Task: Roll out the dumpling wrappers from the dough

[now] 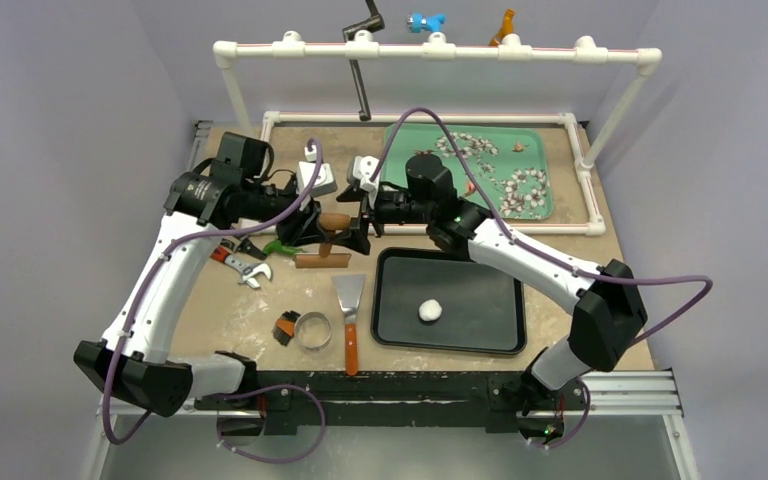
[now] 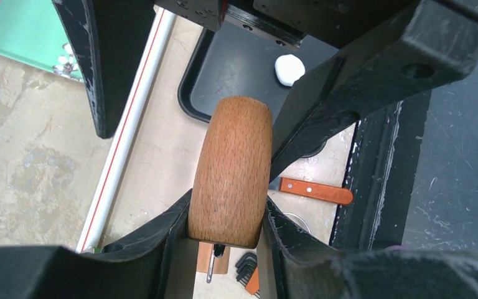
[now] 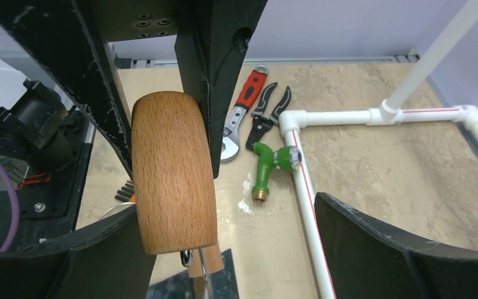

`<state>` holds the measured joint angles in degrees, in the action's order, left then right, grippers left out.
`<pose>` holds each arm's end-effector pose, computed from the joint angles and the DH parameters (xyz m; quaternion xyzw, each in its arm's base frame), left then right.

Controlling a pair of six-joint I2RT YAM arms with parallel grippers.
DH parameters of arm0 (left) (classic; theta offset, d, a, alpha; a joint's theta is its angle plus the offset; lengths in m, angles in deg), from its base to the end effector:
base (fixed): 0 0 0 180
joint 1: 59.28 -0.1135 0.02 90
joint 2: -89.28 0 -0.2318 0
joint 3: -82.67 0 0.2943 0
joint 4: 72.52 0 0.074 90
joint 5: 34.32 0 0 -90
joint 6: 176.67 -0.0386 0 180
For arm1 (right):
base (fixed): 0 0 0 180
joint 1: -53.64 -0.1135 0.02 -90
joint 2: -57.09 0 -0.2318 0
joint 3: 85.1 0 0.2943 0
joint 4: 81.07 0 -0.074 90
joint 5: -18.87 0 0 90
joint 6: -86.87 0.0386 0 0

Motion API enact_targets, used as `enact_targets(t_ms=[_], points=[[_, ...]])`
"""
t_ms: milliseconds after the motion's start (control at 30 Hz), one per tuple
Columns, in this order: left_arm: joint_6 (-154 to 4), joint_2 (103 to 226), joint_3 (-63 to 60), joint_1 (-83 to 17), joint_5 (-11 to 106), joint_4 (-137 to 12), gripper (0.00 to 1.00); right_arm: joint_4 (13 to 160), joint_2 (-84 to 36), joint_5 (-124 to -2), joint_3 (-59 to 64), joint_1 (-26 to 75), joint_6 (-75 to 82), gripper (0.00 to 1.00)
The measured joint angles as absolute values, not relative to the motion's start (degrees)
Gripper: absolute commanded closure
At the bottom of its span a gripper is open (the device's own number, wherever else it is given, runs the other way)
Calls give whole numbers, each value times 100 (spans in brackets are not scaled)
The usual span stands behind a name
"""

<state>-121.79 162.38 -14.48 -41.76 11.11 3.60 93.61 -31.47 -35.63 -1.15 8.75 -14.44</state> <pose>0.2624 -0.1113 0.3752 0.4985 0.7297 -0.3084 0.3520 0.2756 0.3062 0.3034 -0.5165 0.5509 0.4004 0.5191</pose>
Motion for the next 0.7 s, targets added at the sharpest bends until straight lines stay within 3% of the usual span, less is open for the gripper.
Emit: enact_targets(t_ms=[233, 467, 567, 700], points=[[-12235, 16262, -1448, -4045, 1299, 369, 100, 8989, -3571, -3283, 291, 877, -1582, 22], [-12227, 16271, -1448, -4001, 1388, 373, 100, 9000, -3811, -2811, 388, 884, -1579, 23], [-12168, 16271, -1446, -3999, 1369, 358, 100, 9212, -3824, -2660, 305, 908, -1494, 36], [-12078, 16271, -1448, -4001, 1371, 316, 100, 9450, -3826, -2503, 193, 904, -1345, 39]])
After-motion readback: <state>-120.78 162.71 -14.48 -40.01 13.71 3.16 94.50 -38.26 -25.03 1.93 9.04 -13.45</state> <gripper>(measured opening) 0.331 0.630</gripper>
